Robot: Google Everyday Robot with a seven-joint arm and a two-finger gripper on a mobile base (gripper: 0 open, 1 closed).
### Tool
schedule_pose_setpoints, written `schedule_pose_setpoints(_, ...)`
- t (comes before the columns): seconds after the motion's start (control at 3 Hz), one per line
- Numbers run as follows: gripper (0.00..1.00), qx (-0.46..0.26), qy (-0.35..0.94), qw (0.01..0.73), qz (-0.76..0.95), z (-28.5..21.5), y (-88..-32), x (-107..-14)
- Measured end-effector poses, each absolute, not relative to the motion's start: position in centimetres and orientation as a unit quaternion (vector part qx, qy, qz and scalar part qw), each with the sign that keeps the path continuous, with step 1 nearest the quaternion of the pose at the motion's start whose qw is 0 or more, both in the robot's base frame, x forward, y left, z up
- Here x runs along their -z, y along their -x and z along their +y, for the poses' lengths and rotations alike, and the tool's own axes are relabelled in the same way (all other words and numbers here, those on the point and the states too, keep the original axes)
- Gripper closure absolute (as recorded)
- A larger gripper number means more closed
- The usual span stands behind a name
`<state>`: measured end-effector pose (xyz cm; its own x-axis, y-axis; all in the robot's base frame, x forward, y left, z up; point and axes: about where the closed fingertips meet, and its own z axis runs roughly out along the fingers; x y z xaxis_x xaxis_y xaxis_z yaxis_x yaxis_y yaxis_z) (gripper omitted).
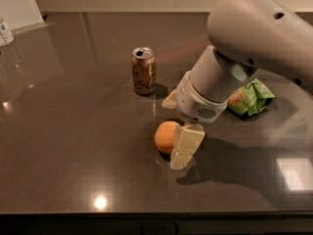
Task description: Pick orange
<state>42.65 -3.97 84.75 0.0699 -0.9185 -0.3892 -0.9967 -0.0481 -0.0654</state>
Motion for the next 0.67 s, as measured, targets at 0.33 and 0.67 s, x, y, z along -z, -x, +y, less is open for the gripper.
schedule_pose_setpoints(0.33, 0.39, -0.129, 0.713, 0.156, 0.671, -3.9, -42.6, -84.9)
schedule_pose_setpoints(0.67, 0.64, -0.134, 0.709, 0.159, 0.674, -4.5, -42.8, -85.9)
